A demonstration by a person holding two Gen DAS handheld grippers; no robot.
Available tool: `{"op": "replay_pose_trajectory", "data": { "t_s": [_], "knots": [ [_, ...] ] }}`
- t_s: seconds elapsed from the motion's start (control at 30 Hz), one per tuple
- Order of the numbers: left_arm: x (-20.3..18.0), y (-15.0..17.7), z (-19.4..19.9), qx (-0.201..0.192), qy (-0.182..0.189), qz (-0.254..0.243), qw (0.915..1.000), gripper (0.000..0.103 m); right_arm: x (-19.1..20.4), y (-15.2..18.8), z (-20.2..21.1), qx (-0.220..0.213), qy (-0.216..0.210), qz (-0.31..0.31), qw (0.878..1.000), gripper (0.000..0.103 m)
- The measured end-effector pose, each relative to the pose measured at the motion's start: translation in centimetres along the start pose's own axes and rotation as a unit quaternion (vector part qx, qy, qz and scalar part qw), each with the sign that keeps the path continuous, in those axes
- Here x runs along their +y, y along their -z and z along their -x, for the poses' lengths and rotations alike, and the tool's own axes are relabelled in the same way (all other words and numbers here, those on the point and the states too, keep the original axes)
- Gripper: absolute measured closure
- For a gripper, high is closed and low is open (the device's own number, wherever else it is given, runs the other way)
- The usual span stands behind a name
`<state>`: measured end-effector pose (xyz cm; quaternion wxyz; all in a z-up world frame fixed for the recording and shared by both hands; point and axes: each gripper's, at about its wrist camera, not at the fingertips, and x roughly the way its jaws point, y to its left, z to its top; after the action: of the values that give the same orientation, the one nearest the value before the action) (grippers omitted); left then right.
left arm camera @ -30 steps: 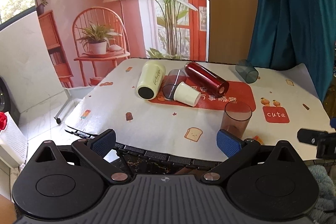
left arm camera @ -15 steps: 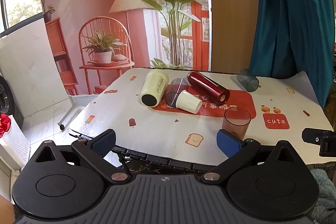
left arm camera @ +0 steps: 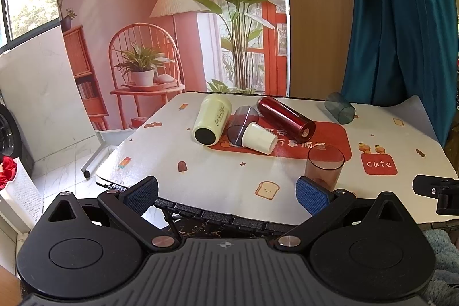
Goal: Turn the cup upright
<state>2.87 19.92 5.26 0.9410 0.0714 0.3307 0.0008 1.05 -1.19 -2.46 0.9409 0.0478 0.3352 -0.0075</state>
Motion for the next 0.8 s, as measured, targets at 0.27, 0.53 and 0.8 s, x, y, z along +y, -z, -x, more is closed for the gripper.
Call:
{"op": "replay_pose_trajectory", "data": {
  "t_s": [0.27, 0.53, 0.8],
  "knots": [
    [0.04, 0.09, -0.03, 0.002, 0.0, 0.0, 1.0, 0.0, 0.06, 0.09, -0.12, 0.001, 0.0, -0.001, 1.0, 0.0],
    [0.12, 0.08, -0.05, 0.003, 0.0, 0.001, 1.0, 0.0, 0.19, 0.23, -0.05, -0.001, 0.003, 0.002, 1.0, 0.0],
    [0.16, 0.02, -0.06, 0.006, 0.0, 0.001, 1.0, 0.0, 0.24, 0.28, 0.03, -0.001, 0.003, 0.001, 1.0, 0.0]
  ]
}}
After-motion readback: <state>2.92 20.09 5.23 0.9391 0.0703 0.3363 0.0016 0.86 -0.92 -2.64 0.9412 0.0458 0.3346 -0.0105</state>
